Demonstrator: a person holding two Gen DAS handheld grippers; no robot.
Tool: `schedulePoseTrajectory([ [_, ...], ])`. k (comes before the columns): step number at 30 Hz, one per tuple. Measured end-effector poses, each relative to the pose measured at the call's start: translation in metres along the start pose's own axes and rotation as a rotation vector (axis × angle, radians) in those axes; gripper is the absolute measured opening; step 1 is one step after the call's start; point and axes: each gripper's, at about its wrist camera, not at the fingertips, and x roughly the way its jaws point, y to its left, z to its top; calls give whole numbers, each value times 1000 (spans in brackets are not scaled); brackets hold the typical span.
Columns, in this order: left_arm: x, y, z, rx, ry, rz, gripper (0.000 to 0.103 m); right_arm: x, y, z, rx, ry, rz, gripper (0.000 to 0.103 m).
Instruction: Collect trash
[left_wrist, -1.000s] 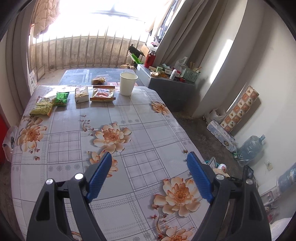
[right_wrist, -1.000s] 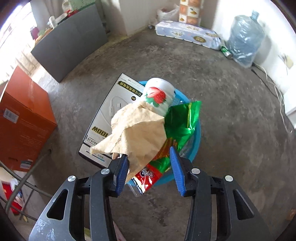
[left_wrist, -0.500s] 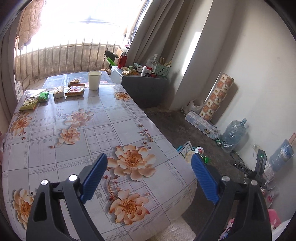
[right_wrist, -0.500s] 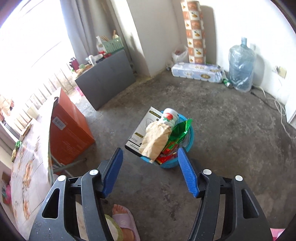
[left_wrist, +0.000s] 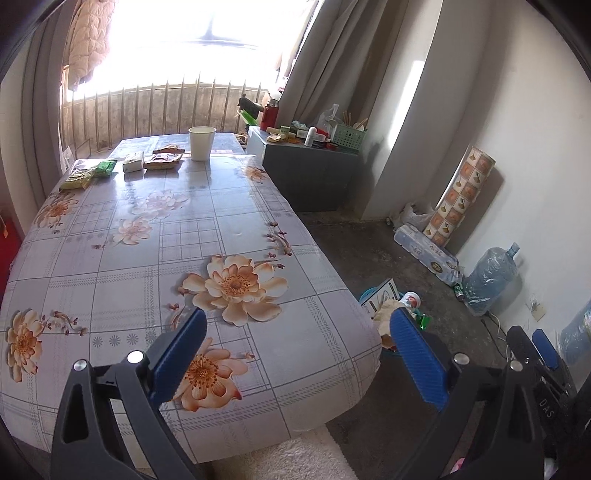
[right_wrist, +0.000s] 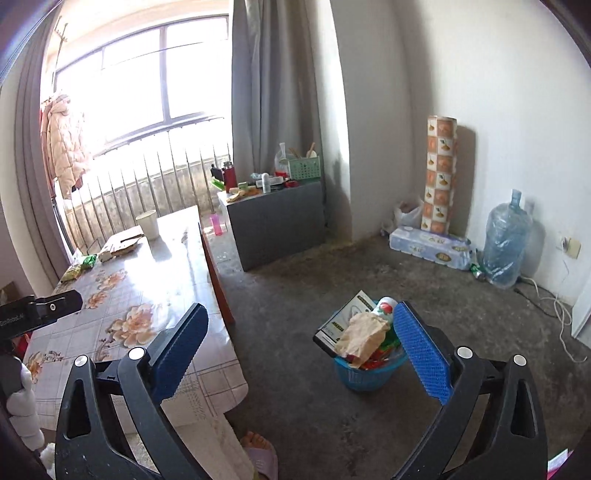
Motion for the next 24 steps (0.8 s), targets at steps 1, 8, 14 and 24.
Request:
schedulePoseTrajectory([
  [1,0,-3,-3,16,5,11,97,-4,5,-2,-7,5,1,96],
  [8,4,-12,-32,103,59,125,97,-14,36,-27,-115,89,-21,96],
  [14,0,-18,-51,113,61,194,97,-11,50,-36,-194,166,-40,96],
  [24,4,-7,-62,86,120,246,97,-1,52,-48,-224,271,-60,96],
])
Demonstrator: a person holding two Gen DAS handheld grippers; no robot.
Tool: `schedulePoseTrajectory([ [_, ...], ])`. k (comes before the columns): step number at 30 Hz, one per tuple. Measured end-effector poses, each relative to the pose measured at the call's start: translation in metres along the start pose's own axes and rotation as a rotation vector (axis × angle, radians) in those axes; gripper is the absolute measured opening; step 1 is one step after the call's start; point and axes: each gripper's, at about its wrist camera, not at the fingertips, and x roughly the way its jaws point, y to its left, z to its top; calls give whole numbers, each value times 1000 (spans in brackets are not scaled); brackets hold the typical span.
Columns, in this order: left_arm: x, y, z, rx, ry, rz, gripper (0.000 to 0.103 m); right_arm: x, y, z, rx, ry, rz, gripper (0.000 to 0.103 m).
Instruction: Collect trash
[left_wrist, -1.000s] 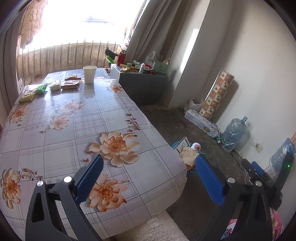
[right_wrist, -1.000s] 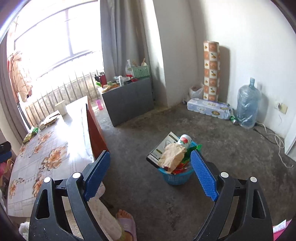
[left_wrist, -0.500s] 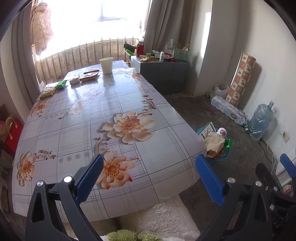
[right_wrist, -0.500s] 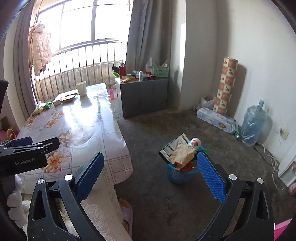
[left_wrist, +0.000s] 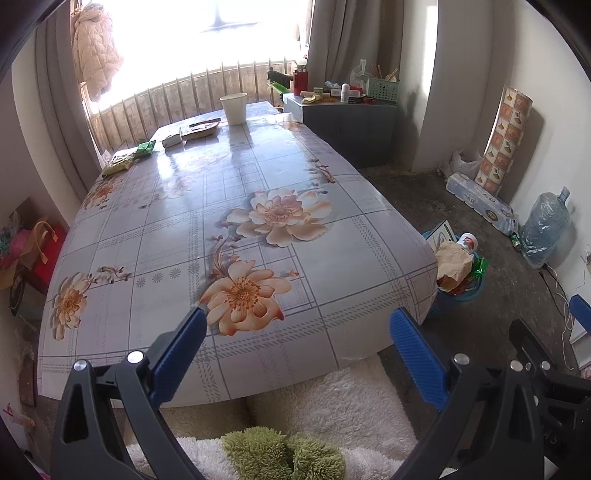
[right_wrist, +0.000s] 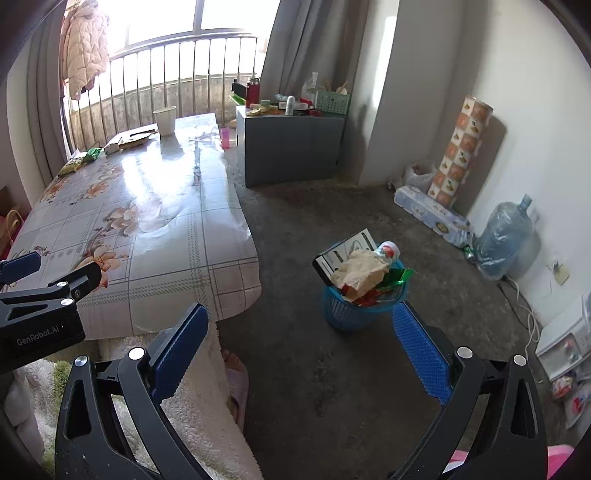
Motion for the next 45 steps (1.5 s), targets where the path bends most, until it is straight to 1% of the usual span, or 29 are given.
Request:
schedulePoseTrajectory([
  [3,0,8,-1,-28,6,9,97,1,0,-1,-8,13,-1,96],
  [8,3,13,0,-43,30,17,97,5,-1,1,-3,51,10,96],
  [13,5,19,9,-52,49,13,97,6,2,9,11,83,32,96],
  [22,10,39,30,-103,79,-1,97,12,27,31,-36,110,42,96],
  [27,14,53,42,-133,73,7,97,16,40,43,-70,126,40,96],
  [36,30,68,60,-133,113,7,97,26,54,60,-82,167,23,96],
  [45,37,81,78,-122,128,-13,97,32,68,82,-81,187,12,96],
])
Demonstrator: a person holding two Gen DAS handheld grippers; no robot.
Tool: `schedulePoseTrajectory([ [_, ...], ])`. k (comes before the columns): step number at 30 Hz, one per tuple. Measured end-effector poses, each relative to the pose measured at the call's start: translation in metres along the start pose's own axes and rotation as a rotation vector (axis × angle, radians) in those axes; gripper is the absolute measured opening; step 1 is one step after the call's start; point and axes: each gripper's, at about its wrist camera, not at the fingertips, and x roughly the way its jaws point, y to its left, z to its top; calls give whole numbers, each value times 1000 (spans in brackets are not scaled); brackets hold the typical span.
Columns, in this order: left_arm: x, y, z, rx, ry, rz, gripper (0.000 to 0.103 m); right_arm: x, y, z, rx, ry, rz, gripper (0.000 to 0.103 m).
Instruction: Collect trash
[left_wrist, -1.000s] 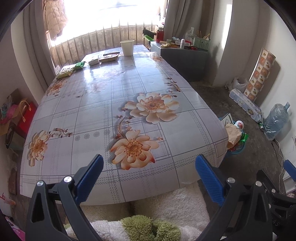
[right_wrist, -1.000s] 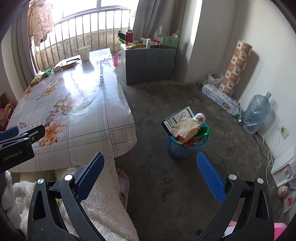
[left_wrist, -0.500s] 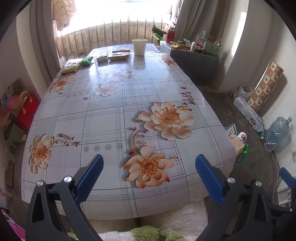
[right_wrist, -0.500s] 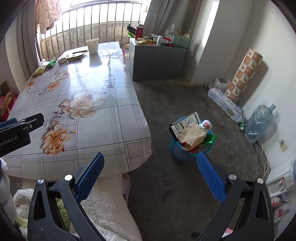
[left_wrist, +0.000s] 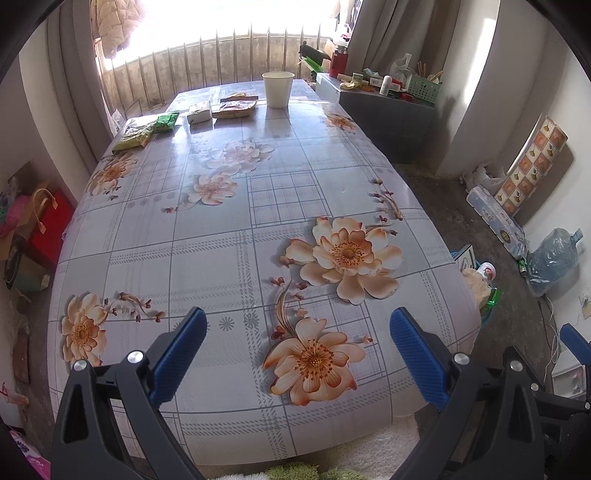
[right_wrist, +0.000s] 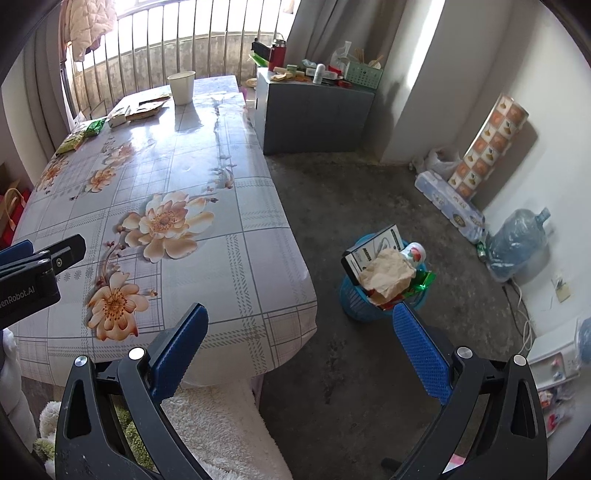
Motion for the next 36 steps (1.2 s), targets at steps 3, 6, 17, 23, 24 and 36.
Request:
schedulePoseTrajectory([
  [3,2,5,4,-1,6,-1,97,1,5,6,-7,6,-3,96],
  [6,3,10,7,-8,12,2,97,2,11,10,-15,9,-3,96],
  [17,5,15,9,-17,21,8,97,2,18,18,-33,7,-5,96],
  [23,2,15,9,-21,10,12,97,3,18,18,-28,6,-5,96],
  [24,1,15,9,-23,8,9,97,3,18,18,-30,6,-5,96],
  [36,1,13,8,-16,13,1,97,3,18,18,-30,7,-6,96],
])
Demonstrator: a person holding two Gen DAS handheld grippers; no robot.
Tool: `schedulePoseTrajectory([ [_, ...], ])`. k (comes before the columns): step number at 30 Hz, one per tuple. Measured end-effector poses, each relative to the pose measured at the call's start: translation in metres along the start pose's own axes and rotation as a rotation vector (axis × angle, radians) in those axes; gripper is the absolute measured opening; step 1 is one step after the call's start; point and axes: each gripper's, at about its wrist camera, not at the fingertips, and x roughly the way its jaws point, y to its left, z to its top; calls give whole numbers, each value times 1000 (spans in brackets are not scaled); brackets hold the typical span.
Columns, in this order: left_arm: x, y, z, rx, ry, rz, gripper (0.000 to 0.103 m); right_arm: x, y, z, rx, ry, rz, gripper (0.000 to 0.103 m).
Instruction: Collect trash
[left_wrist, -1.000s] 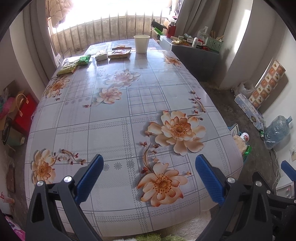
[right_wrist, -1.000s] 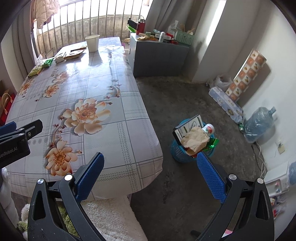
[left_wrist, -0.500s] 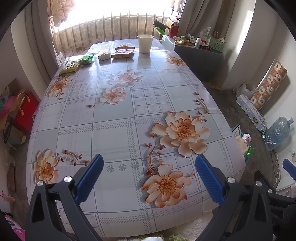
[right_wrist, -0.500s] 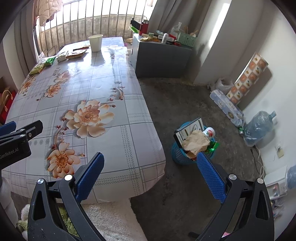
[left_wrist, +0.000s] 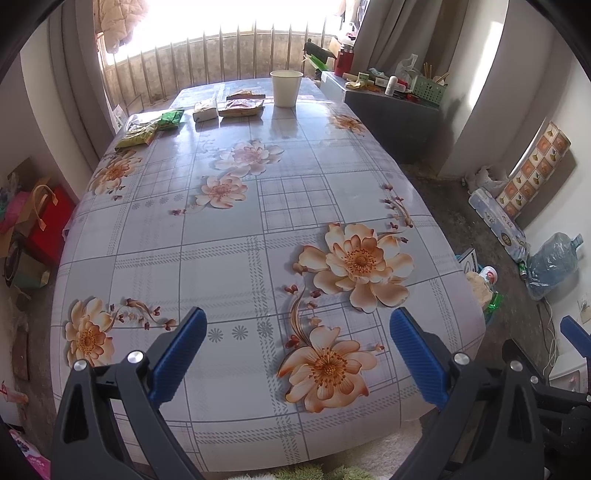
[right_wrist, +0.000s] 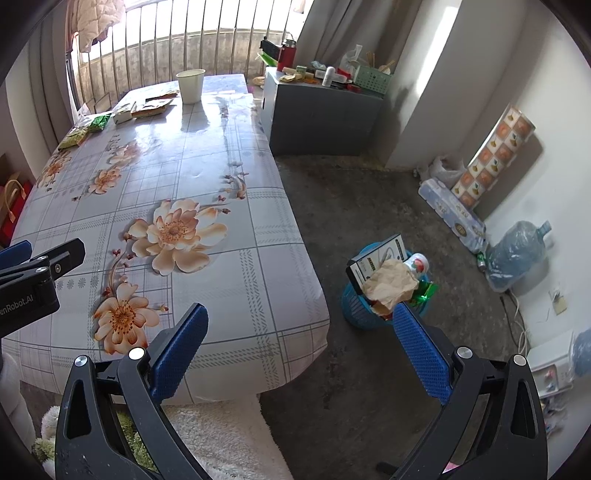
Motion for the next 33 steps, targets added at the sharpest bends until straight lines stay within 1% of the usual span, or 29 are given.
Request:
schedulePoseTrajectory([
  [6,2,0,0,-2,10,1,97,-1,0,0,-3,0,0,96],
  [33,2,-1,-1,-2,11,2,97,-2,1,0,-6,-2,2,96],
])
